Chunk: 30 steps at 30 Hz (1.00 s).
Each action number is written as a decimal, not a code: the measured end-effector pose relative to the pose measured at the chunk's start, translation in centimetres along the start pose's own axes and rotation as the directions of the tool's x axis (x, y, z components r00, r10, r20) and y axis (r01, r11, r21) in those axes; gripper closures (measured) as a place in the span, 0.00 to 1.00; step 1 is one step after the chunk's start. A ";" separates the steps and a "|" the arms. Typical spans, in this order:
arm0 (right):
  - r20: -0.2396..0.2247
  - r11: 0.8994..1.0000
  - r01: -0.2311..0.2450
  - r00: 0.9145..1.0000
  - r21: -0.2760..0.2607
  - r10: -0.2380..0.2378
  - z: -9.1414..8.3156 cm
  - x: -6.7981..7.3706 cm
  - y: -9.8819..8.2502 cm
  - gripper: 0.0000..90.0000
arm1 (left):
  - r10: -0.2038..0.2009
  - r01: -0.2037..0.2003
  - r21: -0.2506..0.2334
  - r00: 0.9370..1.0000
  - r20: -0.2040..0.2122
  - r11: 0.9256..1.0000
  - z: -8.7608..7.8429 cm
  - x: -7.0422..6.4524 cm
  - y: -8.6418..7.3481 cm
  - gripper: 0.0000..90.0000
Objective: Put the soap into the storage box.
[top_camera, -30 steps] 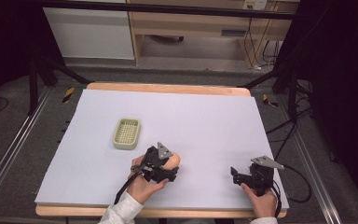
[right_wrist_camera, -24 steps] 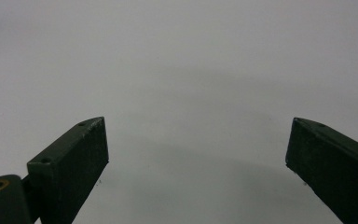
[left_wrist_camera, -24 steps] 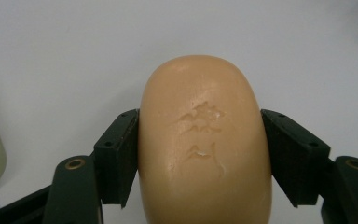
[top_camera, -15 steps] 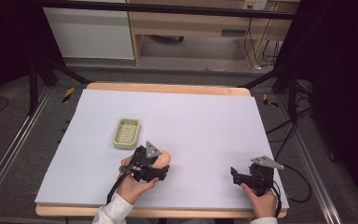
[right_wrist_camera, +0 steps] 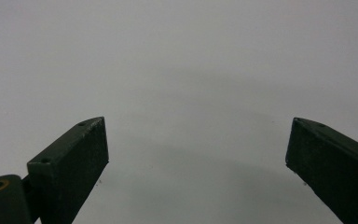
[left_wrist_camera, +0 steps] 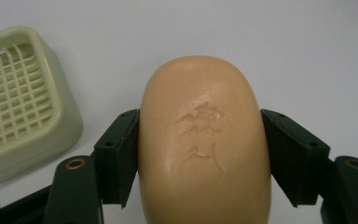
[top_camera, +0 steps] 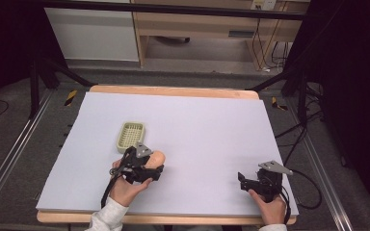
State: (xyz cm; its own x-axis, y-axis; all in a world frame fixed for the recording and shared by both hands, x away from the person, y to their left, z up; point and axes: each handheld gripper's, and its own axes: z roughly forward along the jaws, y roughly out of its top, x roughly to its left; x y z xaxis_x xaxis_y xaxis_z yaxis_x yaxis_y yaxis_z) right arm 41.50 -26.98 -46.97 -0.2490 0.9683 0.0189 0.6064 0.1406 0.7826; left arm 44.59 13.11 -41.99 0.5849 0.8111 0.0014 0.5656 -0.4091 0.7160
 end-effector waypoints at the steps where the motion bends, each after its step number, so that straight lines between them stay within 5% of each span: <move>1: 0.000 1.000 0.000 1.000 0.000 0.000 0.0 0.0 0.0 0.07 | 0.000 0.000 0.000 1.000 0.000 1.000 0.0 0.0 0.0 0.35; 30: -0.002 1.000 0.004 1.000 0.005 -0.004 0.2 0.1 0.0 0.07 | -0.105 0.099 -0.070 0.991 -0.084 0.993 -1.7 4.9 1.1 0.35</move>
State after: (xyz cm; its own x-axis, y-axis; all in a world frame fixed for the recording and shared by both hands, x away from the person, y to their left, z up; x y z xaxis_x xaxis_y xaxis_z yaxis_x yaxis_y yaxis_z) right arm 41.61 -26.85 -47.06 -0.2533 0.9672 0.0169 0.6090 0.1459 0.7796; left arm 47.07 17.31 -40.02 0.4716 0.8817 -0.0156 0.5786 -0.2960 0.7600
